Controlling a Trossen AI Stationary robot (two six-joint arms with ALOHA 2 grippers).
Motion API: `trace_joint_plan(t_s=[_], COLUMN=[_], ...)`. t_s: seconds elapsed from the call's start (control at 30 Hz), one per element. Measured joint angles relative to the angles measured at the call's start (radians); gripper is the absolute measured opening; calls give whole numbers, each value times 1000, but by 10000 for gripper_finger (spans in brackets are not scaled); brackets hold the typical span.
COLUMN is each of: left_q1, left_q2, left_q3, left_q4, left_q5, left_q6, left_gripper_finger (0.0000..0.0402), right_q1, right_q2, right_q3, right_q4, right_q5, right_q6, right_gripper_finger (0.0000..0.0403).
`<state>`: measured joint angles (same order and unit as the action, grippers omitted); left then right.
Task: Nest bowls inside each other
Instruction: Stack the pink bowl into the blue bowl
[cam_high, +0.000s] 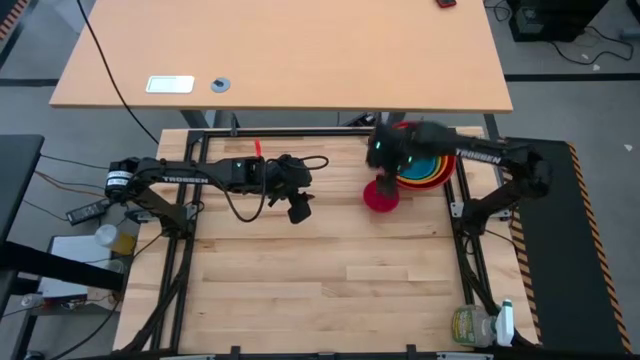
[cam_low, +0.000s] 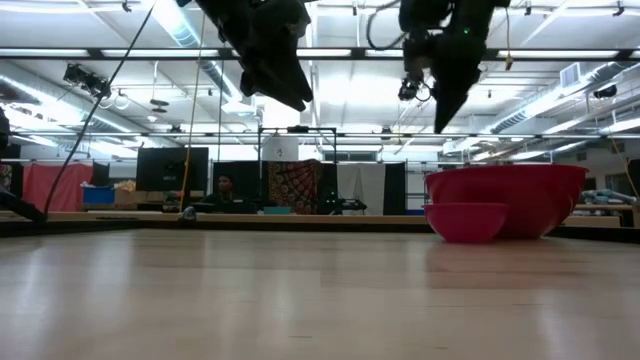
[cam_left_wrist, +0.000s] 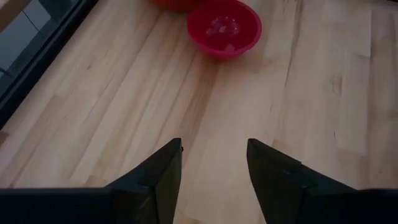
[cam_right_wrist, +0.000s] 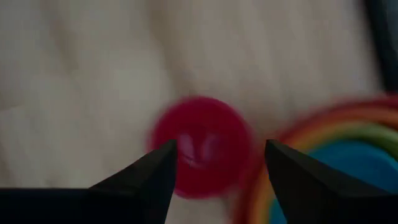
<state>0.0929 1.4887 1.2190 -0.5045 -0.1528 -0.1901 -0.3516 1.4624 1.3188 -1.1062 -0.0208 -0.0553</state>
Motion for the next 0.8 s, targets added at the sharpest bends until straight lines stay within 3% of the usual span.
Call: trace_joint_plan(t_s=[0.13,0.3,0.57,0.8], left_q1=[-1,-1,11,10], left_q2=[-3,-42,-87,-93], left_q3=[0,0,-1,-125], left_q4=[-5,-53,-140,-80], left_q5=[0,-7,-31,-14], left_q6=[18,68,174,172], left_gripper_finger=[183,181,180,180], right_q1=[144,240,266,265], right_q2=[0,-1,-2,-3], right_q3=[-106,-264,-490,-580], right_q4=[163,336,485,530], right_q5=[-18,49,143,240], right_q6=[40,122,191,191], right_gripper_finger=[236,226,207,168])
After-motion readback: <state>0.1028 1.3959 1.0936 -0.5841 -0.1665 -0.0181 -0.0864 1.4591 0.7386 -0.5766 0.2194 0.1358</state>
